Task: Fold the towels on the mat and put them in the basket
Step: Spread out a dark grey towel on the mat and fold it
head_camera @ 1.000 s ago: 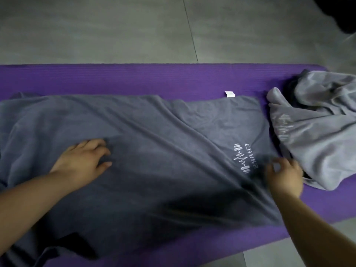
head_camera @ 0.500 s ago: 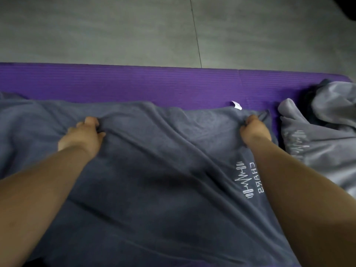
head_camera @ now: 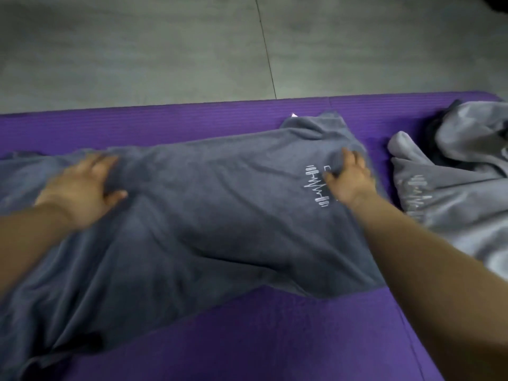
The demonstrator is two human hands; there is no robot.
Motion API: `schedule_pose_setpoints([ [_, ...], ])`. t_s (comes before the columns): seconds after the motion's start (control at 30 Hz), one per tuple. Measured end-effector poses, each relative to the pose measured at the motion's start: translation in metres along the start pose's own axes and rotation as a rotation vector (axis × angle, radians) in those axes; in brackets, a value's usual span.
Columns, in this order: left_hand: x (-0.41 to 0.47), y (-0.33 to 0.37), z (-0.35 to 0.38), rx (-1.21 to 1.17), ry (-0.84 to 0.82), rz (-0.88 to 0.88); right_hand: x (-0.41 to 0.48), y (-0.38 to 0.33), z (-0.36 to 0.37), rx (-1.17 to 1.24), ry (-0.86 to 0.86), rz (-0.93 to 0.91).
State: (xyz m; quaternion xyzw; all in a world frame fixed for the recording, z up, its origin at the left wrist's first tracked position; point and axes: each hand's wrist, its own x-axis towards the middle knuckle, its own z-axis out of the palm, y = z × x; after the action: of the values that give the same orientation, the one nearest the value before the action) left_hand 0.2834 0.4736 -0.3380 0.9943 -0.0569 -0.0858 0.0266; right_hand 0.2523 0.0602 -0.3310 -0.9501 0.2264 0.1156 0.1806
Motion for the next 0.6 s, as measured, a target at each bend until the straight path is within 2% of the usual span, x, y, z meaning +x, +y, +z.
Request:
schedule_pose_setpoints([
  [0.13,-0.082,0.01,0.015,0.082,-0.073,0.602,-0.07,0.04,0.03,-0.042,0.015,-0.059],
  [0.2,-0.12,0.007,0.033,0.078,-0.111,0.768,-0.107,0.068,0.041,-0.067,0.095,-0.032],
  [0.3,-0.147,0.012,0.053,0.012,-0.064,0.774,-0.145,0.105,0.049,-0.118,0.212,0.041],
  [0.4,-0.142,0.026,0.051,-0.079,0.0,0.778,-0.156,0.117,0.042,-0.127,0.152,0.126],
  [0.53,-0.137,0.034,0.039,-0.13,-0.195,0.784,-0.152,0.102,0.029,-0.272,0.114,0.108],
  [0.6,-0.139,0.031,0.031,-0.107,-0.222,0.816,-0.144,0.096,0.02,-0.38,0.043,0.085],
])
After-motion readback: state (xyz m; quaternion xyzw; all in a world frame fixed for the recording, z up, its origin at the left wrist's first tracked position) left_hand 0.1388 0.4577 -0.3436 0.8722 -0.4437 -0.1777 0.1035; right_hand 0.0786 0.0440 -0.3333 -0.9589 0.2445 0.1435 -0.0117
